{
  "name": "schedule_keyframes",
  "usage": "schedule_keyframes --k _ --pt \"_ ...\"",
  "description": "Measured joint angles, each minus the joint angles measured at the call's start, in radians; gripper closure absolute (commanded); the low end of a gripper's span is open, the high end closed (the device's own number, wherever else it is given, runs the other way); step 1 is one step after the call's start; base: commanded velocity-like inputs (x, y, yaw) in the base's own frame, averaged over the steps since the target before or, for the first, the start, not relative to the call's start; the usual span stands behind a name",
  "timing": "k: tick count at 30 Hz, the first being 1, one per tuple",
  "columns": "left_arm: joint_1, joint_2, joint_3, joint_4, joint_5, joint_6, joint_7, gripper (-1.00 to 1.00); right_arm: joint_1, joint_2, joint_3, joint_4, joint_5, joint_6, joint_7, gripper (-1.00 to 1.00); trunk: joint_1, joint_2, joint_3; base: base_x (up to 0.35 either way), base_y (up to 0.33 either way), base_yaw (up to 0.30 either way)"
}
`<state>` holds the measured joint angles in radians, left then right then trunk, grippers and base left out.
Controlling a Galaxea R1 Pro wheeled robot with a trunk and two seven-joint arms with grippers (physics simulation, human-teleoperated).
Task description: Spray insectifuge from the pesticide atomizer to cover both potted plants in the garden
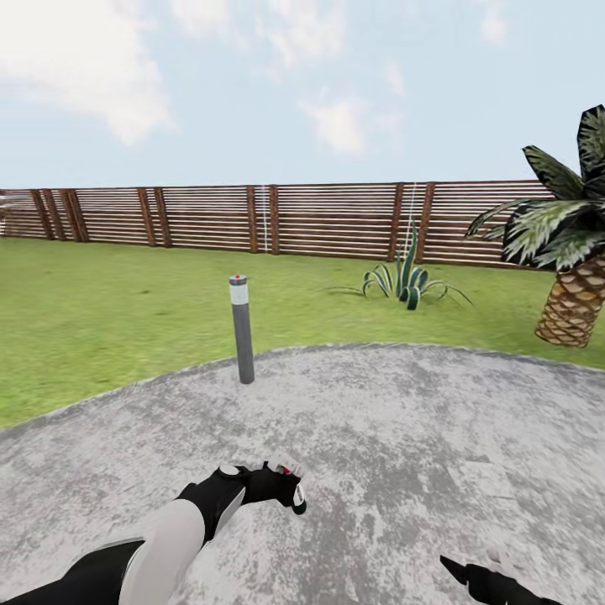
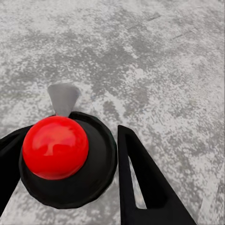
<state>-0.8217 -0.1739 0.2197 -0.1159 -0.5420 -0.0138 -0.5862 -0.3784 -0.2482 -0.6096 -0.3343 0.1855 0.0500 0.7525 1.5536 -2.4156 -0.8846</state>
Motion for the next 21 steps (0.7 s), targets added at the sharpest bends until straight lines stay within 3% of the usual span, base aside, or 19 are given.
schedule_keyframes --k 21 --pt "0.0 0.0 0.0 0.0 0.0 0.0 0.0 1.0 0.0 0.0 0.0 0.0 0.0 0.0 0.0 -1.0 0.0 0.0 0.0 0.334 0.0 0.286"
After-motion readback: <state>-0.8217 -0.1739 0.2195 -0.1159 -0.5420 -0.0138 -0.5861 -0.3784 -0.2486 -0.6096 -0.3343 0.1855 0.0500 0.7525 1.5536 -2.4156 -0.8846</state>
